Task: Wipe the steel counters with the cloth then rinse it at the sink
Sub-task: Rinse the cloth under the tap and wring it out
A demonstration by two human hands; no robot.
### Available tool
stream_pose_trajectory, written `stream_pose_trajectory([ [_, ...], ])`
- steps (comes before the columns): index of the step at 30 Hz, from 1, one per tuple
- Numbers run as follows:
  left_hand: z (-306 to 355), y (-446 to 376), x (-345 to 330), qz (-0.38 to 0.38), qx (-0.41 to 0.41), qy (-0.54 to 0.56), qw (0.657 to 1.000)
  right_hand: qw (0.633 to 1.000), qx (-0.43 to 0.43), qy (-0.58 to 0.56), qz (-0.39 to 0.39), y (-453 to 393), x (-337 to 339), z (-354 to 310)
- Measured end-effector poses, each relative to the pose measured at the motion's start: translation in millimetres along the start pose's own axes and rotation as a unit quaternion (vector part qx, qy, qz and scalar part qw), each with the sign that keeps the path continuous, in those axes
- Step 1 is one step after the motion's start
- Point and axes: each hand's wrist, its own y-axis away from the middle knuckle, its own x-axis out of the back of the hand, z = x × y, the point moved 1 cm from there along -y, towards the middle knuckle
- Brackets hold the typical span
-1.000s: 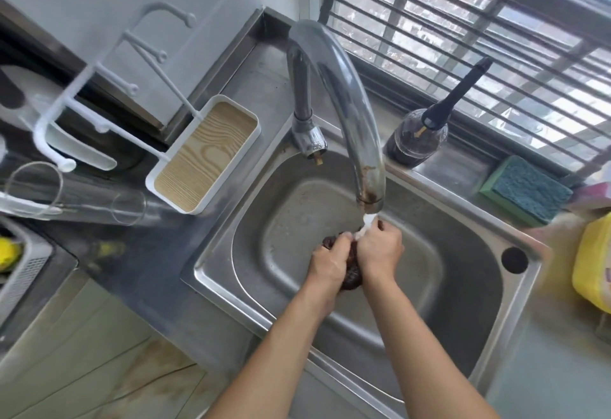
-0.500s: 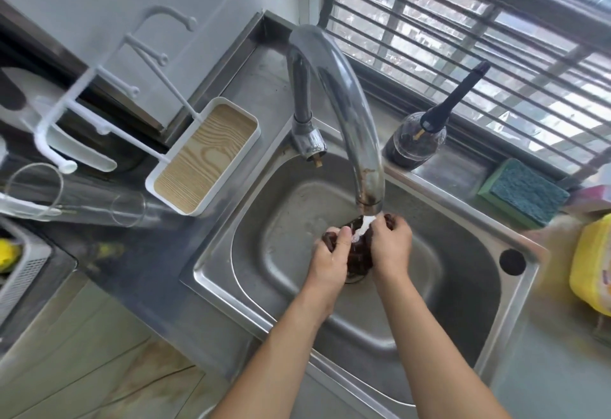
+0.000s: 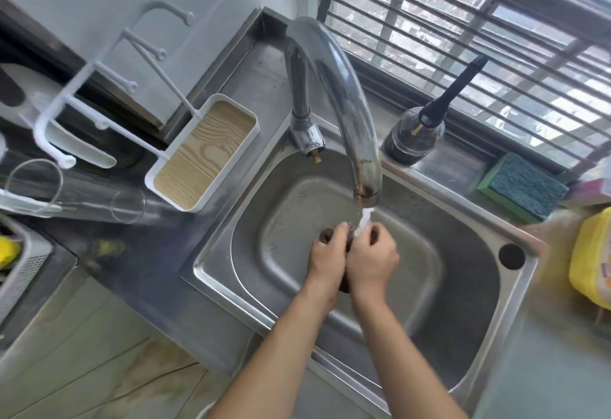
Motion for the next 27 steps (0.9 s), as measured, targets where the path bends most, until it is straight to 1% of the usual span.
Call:
stream_pose_trajectory([
  [1, -1.3, 6.9, -4.8, -0.018, -0.012, -0.013, 1.000, 0.999, -0.053, -0.001, 0.005, -20.0, -0.2, -4.4],
  [2, -2.2, 10.2, -6.7, -0.034, -0.023, -0.026, 0.999, 0.996, -0.093, 0.000, -0.010, -33.4, 1.3, -8.0],
  [3, -0.3, 9.9, -6.6, -0.037, -0.035, -0.029, 0.998, 0.993, -0.109, 0.000, -0.034, -38.0, 1.3, -9.7],
  [4, 3.5, 5.9, -4.3, -0.024, -0.043, -0.024, 0.998, 0.993, -0.100, 0.008, -0.060, -32.1, 0.2, -11.6],
  [5, 9.0, -0.2, 0.8, 0.007, -0.045, -0.018, 0.999, 0.994, -0.065, 0.025, -0.081, -18.0, 0.2, -14.2],
  [7, 23.8, -9.3, 11.5, 0.081, -0.032, -0.031, 0.996, 0.993, 0.030, 0.030, -0.109, 23.0, 1.6, -16.6],
  [8, 27.4, -11.6, 15.7, 0.097, -0.018, -0.034, 0.995, 0.989, 0.080, 0.030, -0.120, 39.2, 3.9, -16.8],
  [9, 28.3, -12.0, 16.7, 0.095, -0.005, -0.019, 0.995, 0.985, 0.115, 0.040, -0.123, 45.1, 5.2, -17.4],
  [10, 26.4, -9.4, 15.4, 0.074, 0.005, 0.002, 0.997, 0.985, 0.116, 0.050, -0.116, 39.3, 3.6, -17.8],
  [11, 21.2, -5.9, 12.9, 0.046, 0.011, 0.011, 0.999, 0.990, 0.087, 0.054, -0.099, 26.1, -0.3, -16.7],
  [13, 6.6, 1.8, 9.1, -0.016, 0.008, -0.006, 1.000, 0.998, -0.017, 0.031, -0.055, -6.9, -1.9, -16.8],
  [14, 0.4, 3.9, 6.4, -0.046, 0.005, -0.019, 0.999, 0.997, -0.065, 0.008, -0.039, -22.2, -0.7, -15.6],
  [15, -4.8, 1.6, 6.2, -0.062, -0.004, -0.030, 0.998, 0.995, -0.094, -0.006, -0.035, -30.3, 1.2, -14.9],
  [17, 0.6, -4.1, 8.4, -0.041, -0.025, -0.039, 0.998, 0.993, -0.099, 0.007, -0.063, -19.2, 1.9, -15.0],
  [20, 13.9, -19.4, 18.0, 0.026, -0.025, -0.006, 0.999, 0.991, -0.027, 0.030, -0.128, 28.9, 3.8, -14.4],
  [21, 17.5, -19.3, 20.2, 0.034, -0.021, -0.007, 0.999, 0.989, -0.012, 0.029, -0.144, 37.7, 5.9, -14.9],
  [22, 18.5, -16.7, 20.4, 0.026, -0.018, -0.004, 0.999, 0.988, -0.009, 0.032, -0.148, 36.3, 5.9, -12.9],
  [25, 7.4, -7.0, 15.3, -0.013, 0.014, 0.002, 1.000, 0.991, -0.050, 0.044, -0.119, -2.1, 1.8, -10.0],
  [27, -1.7, -3.4, 12.7, -0.038, 0.031, -0.005, 0.999, 0.993, -0.101, 0.001, -0.066, -28.7, 2.4, -10.6],
])
